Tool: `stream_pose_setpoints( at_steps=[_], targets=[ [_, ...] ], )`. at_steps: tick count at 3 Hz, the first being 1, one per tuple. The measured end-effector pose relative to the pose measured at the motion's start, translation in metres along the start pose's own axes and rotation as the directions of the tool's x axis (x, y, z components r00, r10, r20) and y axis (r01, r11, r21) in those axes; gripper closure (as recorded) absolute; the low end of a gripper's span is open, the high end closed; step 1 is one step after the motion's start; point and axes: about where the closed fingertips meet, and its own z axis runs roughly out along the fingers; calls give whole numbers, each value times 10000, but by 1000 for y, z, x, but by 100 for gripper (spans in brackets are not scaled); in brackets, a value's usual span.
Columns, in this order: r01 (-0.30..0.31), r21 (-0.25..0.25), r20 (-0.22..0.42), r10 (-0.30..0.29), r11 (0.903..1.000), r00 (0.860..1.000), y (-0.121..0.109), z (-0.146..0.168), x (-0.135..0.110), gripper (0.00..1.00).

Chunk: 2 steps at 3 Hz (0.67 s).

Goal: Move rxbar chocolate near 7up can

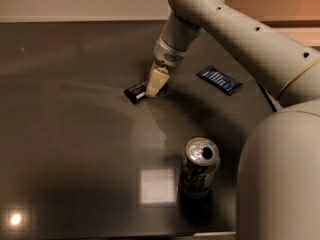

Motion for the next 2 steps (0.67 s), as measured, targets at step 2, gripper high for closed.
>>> stream_pose_setpoints(
  at_steps=[2],
  targets=[
    [58,263,-48,-57,9996,10000,13,-25,13,100]
  ],
)
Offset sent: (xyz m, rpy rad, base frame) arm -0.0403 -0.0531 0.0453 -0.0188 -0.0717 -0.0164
